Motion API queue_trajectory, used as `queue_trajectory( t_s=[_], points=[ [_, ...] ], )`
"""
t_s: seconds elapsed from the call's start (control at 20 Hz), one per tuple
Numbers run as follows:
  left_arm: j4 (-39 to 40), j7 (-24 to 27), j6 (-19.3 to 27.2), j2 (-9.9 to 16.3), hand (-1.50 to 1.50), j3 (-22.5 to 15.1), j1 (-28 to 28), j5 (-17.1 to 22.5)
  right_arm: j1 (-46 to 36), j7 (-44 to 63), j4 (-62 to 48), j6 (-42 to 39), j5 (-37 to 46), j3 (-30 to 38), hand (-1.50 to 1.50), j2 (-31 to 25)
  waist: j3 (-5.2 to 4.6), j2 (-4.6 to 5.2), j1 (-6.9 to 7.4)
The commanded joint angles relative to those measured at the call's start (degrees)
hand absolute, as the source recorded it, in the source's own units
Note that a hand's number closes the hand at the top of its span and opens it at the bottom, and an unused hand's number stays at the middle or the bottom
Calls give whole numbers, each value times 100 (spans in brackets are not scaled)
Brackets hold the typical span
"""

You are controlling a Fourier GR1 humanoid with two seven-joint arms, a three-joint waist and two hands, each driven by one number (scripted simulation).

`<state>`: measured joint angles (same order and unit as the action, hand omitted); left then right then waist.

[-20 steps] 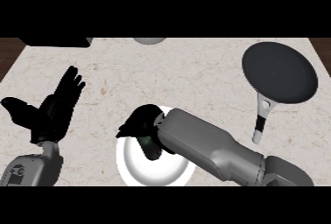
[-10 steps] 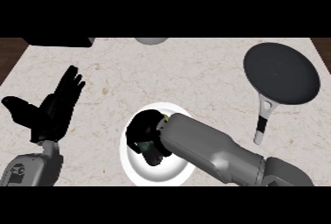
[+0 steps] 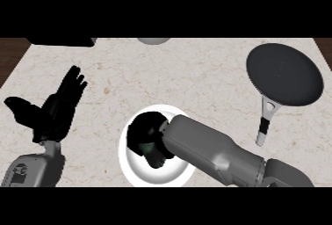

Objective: Pick the eggplant from the plate and place it in the pan

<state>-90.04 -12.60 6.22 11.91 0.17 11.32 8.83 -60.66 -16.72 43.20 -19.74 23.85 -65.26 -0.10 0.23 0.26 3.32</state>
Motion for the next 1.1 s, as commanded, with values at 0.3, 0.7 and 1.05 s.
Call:
queue_trajectory(
  t_s=[0.3,0.7,1.05],
  points=[
    [-8,-36,135,172,0,324,-241,15,-203,3265,-2086,1464,-835,2215,150,-1159,-35,-110,-606],
    [-101,-15,5,20,0,62,-149,19,-1932,6416,-2885,3587,161,2003,150,-1139,-46,-45,-97],
    [-131,-206,106,23,0,121,47,-15,-2869,7926,-3256,3656,667,1844,150,-696,-27,-22,-209]
  ],
)
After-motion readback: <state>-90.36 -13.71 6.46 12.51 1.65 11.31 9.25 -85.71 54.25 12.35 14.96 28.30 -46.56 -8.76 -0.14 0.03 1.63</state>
